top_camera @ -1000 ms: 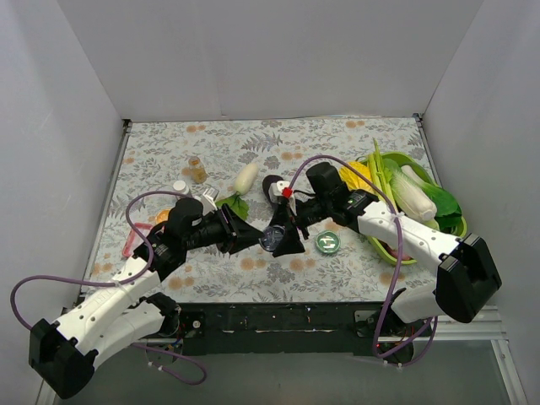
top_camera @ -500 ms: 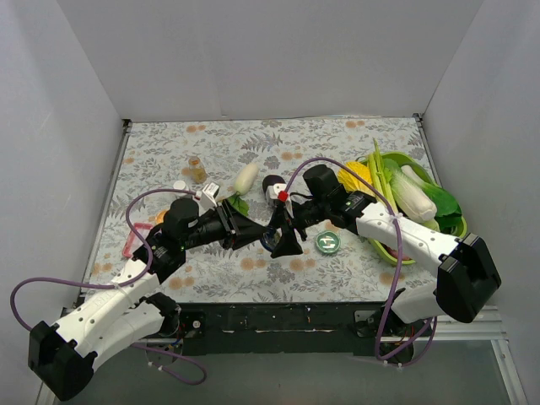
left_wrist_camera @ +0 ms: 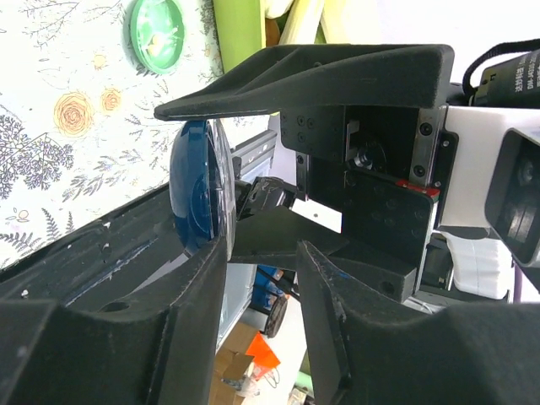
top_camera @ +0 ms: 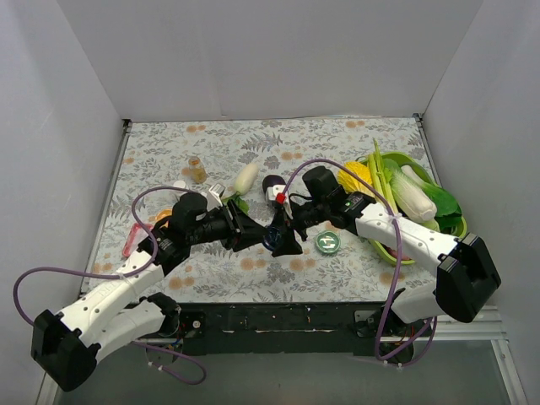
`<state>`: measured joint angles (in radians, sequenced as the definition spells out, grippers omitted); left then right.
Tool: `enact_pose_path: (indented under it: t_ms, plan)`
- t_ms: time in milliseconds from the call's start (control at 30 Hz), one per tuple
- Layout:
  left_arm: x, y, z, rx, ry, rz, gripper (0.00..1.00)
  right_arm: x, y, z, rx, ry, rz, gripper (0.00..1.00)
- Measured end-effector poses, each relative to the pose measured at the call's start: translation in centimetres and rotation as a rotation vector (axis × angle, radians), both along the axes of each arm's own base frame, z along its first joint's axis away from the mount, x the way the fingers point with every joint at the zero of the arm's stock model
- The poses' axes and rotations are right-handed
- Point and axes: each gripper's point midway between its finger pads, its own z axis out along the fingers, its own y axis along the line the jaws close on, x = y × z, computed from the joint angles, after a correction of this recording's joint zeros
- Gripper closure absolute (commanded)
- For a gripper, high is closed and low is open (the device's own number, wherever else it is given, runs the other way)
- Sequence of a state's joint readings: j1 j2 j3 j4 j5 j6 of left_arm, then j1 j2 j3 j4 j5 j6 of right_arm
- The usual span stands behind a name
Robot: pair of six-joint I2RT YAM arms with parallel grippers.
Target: Sort the pills into containers
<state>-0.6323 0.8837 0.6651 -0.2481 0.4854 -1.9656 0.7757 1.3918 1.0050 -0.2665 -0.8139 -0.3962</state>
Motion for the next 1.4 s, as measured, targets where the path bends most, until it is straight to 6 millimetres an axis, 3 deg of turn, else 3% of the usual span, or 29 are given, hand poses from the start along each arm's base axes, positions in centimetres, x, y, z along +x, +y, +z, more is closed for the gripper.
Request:
enact_pose_path:
  t_ms: [833, 967, 1100, 1133, 1233, 1400]
  plan:
    - [1.5, -0.5, -3.0, 0.088, 0.137, 0.044, 0.53, 0.7, -0.4, -2.0, -0.104, -0.088, -0.048, 0.96]
    - [1.6, -0.5, -3.3, 0.099, 0.147, 0.053, 0.61, 0.7, -0.4, -2.1, -0.107, -0.092, -0.050, 0.96]
    - [1.5, -0.3, -3.7, 0.120, 0.158, 0.062, 0.93, 0.8, -0.4, -2.1, -0.108, -0.096, -0.054, 0.96]
    - [1.4, -0.3, -3.9, 0.128, 0.164, 0.062, 0.94, 0.9, -0.4, -2.1, -0.109, -0.098, -0.057, 0.96]
    - [1.4, -0.3, -4.2, 0.140, 0.168, 0.060, 0.91, 1.0, -0.5, -2.2, -0.116, -0.098, -0.064, 0.96]
    - [1.5, -0.5, -4.1, 0.126, 0.156, 0.055, 0.64, 1.0, -0.6, -2.2, -0.117, -0.099, -0.064, 0.96]
